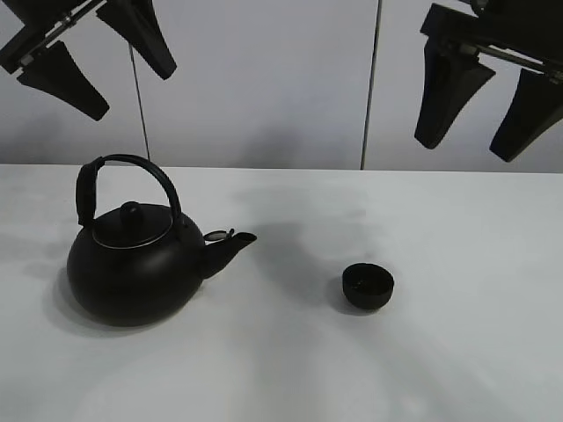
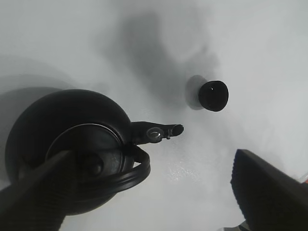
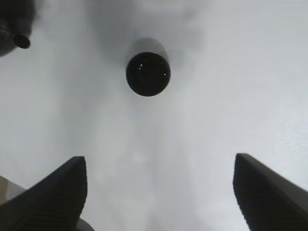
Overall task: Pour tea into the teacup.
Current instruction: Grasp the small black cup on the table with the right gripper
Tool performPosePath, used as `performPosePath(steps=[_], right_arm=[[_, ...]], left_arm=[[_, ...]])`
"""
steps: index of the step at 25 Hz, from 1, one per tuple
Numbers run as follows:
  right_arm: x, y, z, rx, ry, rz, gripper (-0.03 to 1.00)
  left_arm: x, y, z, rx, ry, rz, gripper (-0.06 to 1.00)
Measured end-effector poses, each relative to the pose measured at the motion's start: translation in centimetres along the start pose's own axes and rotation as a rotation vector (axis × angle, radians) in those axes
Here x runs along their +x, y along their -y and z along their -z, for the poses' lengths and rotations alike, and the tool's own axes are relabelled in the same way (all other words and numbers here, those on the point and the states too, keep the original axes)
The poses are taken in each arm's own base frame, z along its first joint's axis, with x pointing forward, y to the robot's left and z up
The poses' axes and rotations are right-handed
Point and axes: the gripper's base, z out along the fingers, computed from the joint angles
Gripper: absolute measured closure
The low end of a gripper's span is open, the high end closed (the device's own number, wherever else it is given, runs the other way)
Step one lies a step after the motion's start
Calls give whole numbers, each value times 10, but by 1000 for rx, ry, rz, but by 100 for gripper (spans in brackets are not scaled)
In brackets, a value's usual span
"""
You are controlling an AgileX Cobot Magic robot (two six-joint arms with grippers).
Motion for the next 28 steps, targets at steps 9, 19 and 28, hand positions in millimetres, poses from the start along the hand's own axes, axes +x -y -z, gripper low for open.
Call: performPosePath(steps=[9,19,28], right_arm=[[-7,-44,-32,64,-57,99,40],[-18,-42,-84,131,-128,58,40],[-23,-37,-114,133,-147,30,40]], left_arm=[[0,0,0,0,0,0,31],[0,0,0,0,0,0,31],[0,0,0,0,0,0,31]])
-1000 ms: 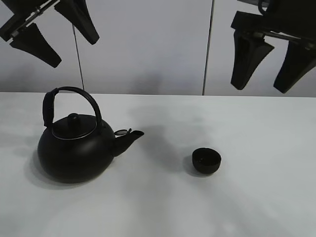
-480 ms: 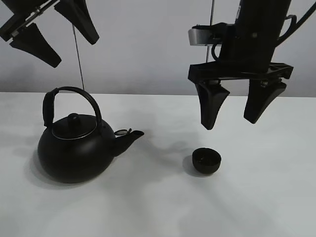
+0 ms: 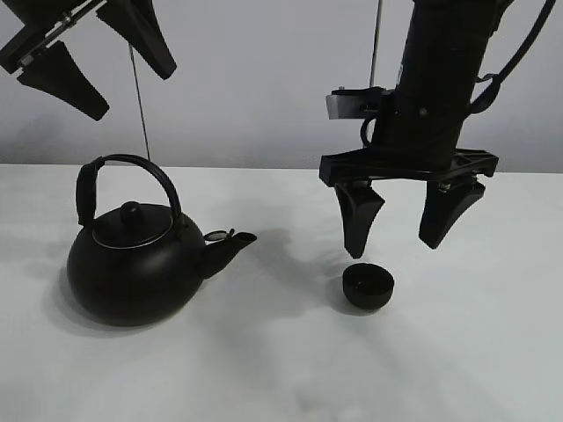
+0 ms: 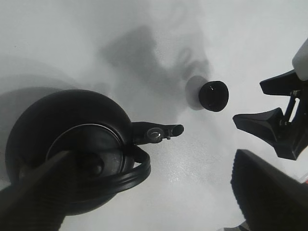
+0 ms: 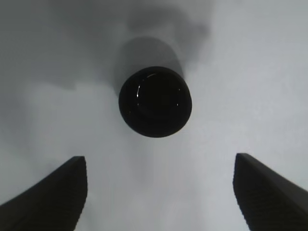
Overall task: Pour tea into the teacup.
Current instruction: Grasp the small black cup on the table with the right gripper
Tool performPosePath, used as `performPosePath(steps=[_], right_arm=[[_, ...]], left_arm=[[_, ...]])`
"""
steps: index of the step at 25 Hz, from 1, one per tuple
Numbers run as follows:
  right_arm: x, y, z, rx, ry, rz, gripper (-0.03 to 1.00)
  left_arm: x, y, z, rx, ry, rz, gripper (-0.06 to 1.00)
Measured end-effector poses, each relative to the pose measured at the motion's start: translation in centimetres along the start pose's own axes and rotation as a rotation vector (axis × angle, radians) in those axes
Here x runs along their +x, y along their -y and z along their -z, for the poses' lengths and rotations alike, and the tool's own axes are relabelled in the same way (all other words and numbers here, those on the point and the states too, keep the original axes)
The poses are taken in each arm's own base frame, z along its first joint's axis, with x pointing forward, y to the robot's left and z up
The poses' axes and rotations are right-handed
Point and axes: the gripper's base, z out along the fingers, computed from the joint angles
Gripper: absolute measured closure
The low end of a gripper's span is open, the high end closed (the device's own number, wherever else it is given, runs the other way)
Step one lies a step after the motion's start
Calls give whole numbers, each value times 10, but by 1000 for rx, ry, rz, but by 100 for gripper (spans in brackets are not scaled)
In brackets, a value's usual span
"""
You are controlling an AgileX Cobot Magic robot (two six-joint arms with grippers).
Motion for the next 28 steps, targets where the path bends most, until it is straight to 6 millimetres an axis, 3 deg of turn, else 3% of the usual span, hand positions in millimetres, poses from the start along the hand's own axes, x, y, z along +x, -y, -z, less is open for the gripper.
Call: performPosePath(steps=[18,28], right_arm=[[-13,3,-53,3,-10,-10,40],[-14,4,-59,8,-14,-21,40]], left_arm=[[0,0,0,-1,5,0,31],[-1,0,0,-2,6,0,31]])
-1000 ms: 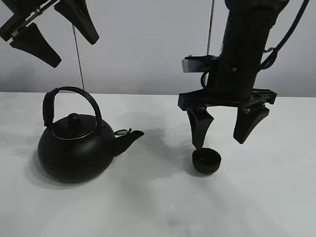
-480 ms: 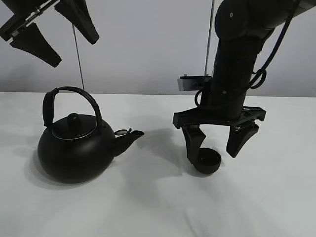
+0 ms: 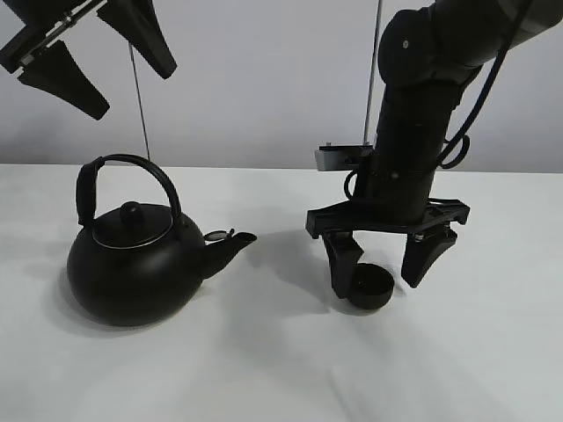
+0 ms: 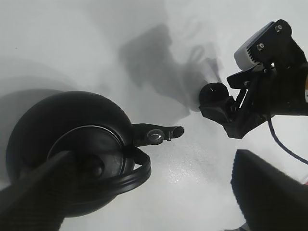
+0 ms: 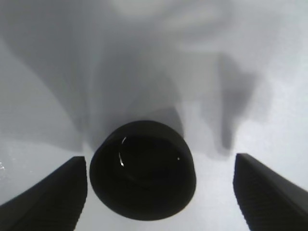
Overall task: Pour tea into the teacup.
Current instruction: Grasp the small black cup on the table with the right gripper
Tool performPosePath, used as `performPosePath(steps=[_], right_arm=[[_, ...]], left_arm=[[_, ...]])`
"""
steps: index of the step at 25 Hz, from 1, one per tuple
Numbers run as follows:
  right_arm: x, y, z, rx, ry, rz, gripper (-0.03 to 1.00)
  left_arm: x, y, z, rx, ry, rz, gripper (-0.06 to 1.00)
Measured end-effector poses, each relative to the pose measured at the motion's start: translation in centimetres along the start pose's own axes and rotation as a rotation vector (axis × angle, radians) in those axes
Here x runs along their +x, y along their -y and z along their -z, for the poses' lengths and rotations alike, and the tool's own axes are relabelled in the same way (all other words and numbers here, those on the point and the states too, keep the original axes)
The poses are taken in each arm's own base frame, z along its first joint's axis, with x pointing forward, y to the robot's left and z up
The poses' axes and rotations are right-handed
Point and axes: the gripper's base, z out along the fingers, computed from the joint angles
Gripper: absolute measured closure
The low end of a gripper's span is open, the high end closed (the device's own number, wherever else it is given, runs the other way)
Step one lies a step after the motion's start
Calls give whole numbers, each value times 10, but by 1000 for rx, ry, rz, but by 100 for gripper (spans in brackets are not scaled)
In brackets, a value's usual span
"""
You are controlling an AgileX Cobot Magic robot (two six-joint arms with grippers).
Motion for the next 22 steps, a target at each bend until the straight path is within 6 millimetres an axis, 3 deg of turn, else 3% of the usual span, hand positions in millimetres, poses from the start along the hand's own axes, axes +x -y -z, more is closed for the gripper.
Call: performPosePath(steps=[6,13,22], right_arm=[[2,0,1,24,-28,-10,40],[-4,-24,10,86,4,65,40],[-6,-25,11,105,17,47,40]], left_arm=[[0,0,0,0,0,0,31],[0,0,0,0,0,0,31],[0,0,0,0,0,0,31]])
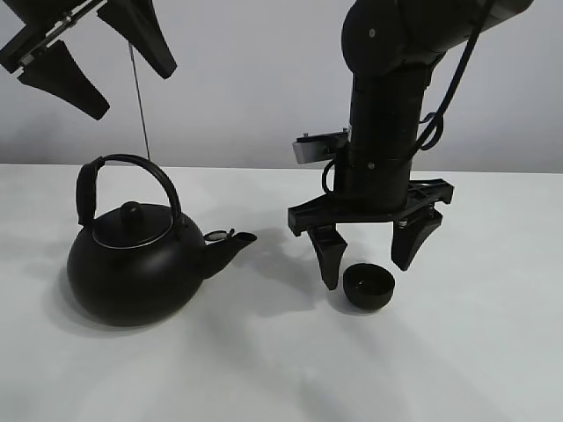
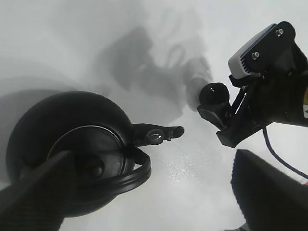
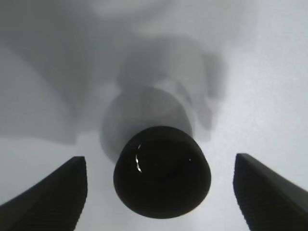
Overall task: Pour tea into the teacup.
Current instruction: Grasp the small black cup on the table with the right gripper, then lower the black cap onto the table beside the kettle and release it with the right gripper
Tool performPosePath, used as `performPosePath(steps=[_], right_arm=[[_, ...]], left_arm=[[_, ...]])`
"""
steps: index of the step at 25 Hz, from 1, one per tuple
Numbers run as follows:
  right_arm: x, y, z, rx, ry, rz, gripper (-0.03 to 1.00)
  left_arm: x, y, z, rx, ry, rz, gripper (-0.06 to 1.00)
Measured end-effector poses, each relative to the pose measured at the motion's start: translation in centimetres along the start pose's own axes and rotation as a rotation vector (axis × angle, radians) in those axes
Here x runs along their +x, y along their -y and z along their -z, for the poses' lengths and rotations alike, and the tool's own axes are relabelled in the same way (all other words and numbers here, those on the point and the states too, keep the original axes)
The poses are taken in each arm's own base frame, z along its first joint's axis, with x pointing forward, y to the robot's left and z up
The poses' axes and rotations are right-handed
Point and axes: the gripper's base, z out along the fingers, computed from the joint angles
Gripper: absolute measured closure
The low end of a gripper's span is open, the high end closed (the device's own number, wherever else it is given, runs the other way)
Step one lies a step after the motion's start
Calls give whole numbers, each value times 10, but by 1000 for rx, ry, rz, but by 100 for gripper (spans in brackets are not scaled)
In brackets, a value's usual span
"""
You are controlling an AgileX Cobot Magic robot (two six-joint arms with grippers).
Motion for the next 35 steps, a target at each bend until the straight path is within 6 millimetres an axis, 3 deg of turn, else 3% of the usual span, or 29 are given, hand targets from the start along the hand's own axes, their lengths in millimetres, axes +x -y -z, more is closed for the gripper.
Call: performPosePath(steps=[9,11,13,18,21,28,35], right_arm=[[0,-2,-21,-7,-41,-5,40],[0,-2,-21,-9,-36,-6,44],[0,-2,-21,-10,-36,-7,56],[0,-2,-19,-9,-35,-8,57],[-5,-1,-4,-3,-25,-7,57],[-32,-9,62,-27,111,35,57],[-29,-47,71,-55,120,137,57]], left_arm=[[0,0,0,0,0,0,31],[0,0,0,0,0,0,31],[0,0,0,0,0,0,31],[0,0,0,0,0,0,31],[0,0,0,0,0,0,31],[0,0,0,0,0,0,31],[-1,0,0,-3,11,0,31]])
